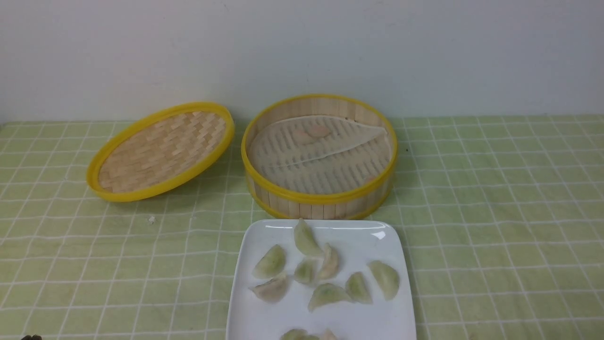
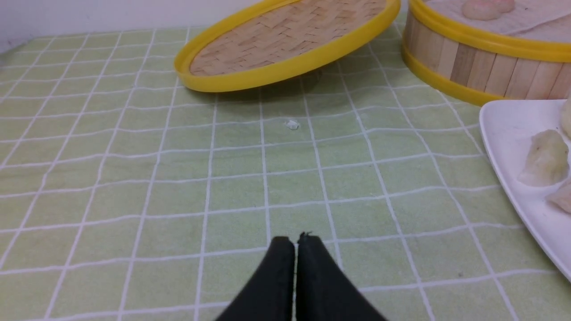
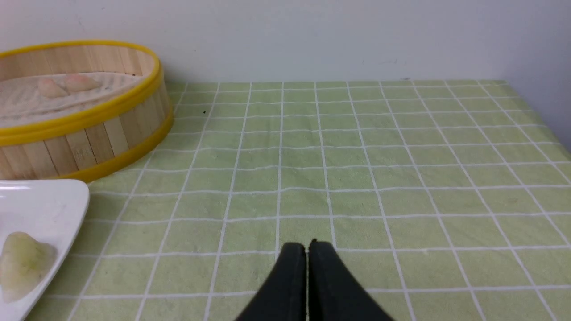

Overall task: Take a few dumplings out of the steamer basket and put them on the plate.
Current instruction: Use the left arm to grab a dumpling from the steamer

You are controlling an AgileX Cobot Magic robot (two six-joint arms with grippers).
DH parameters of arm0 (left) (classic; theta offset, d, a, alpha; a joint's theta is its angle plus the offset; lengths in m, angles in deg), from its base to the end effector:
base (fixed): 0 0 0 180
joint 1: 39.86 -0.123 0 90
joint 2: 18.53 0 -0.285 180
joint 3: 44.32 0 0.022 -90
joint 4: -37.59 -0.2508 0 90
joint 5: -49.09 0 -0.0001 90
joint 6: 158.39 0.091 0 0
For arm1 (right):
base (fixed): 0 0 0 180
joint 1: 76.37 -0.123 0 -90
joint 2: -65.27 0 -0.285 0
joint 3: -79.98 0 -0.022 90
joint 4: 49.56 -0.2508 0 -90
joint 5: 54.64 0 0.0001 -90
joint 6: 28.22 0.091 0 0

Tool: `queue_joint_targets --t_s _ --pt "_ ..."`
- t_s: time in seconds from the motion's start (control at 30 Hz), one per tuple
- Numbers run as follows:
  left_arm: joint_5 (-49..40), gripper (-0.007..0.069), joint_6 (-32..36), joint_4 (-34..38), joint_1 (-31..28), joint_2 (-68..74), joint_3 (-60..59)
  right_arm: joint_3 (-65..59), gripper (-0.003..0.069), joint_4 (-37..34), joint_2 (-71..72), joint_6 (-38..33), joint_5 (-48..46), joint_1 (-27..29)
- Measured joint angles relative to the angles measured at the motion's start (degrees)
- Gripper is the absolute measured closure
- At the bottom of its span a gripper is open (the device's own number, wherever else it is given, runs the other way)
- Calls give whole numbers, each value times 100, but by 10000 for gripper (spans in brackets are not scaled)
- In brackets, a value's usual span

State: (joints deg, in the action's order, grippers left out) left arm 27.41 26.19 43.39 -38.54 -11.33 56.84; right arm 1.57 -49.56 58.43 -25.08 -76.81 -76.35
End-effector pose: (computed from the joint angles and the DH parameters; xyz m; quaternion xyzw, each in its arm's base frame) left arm 0.0525 -0.0046 0.1704 0.0146 0.8069 -0.0260 0.5900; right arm 0.0519 0.0000 0.1723 0.0222 0.8057 0.0161 0.5917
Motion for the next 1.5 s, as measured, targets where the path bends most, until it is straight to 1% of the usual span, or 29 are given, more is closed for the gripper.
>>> queue_joint_targets --t_s 0.07,0.17,0.2,0.23,0.27,0.37,0.43,0.47,0.53,0.63,0.73,0.8,0.83,0.87,0.93,0.97,1.0,1.03,1.07,1.1,1.13,1.2,1.3,1.37,1.4,1.5 --pt "187 631 -15 71 0 0 -10 0 662 0 0 0 0 0" --pt "651 631 -234 482 0 0 -10 0 662 0 0 0 0 0" --pt "1179 631 -458 1012 0 0 -10 0 662 0 0 0 0 0" --pt "1607 631 -618 1384 0 0 -10 0 662 0 0 0 0 0" --pt "1857 631 -671 1561 0 0 -10 0 662 0 0 0 0 0" --pt "3246 631 -806 2298 0 0 -10 0 662 0 0 0 0 0" --pt "4113 631 -876 2632 0 0 11 0 662 0 0 0 0 0" --pt "4304 631 -905 2714 0 0 50 0 662 0 0 0 0 0" --pt "4395 631 -957 2751 0 0 349 0 662 0 0 0 0 0" --pt "3935 631 -999 2448 0 210 1177 0 662 0 0 0 0 0" --pt "2870 631 -1006 1861 0 908 2326 0 662 0 0 0 0 0" --pt "1611 631 -1006 1496 0 1653 3298 0 662 0 0 0 6 0" --pt "525 631 -994 1357 5 2260 4022 -2 662 0 0 6 32 0" --pt "-143 631 -963 1326 5 2630 4430 -14 662 -48 0 17 92 -2" --pt "-815 631 -886 1320 5 3103 4822 -33 662 -215 0 95 285 -2" --pt "-1785 631 -792 1335 5 3581 5359 -49 662 -462 0 205 502 -2" --pt "-2837 631 -513 1417 5 4335 5951 -50 662 -1104 0 520 948 -10" --pt "-3253 631 -341 1476 5 4700 6240 -50 662 -1355 0 645 1195 -10" --pt "-3433 631 -246 1504 5 4879 6291 -50 662 -1527 0 731 1256 -10" --pt "-3904 631 124 1613 5 5474 6589 -50 662 -2114 0 996 1637 -10" --pt "-4130 631 438 1726 5 5962 6800 -50 662 -2553 0 1139 1929 -10" --pt "-4273 631 824 1880 37 6608 6976 -50 662 -3090 0 1234 2217 -10" --pt "-4236 631 1200 1938 277 7360 7197 -50 662 -3466 0 1243 2559 -10" --pt "-4113 631 1408 1882 573 7820 7382 -50 662 -3609 0 1243 2718 -10" --pt "-4008 631 1493 1837 727 8063 7534 -13 662 -3649 0 1243 2646 -28" --pt "-3811 631 1688 1724 1150 8611 7998 635 662 -3512 -47 1023 1502 -172"
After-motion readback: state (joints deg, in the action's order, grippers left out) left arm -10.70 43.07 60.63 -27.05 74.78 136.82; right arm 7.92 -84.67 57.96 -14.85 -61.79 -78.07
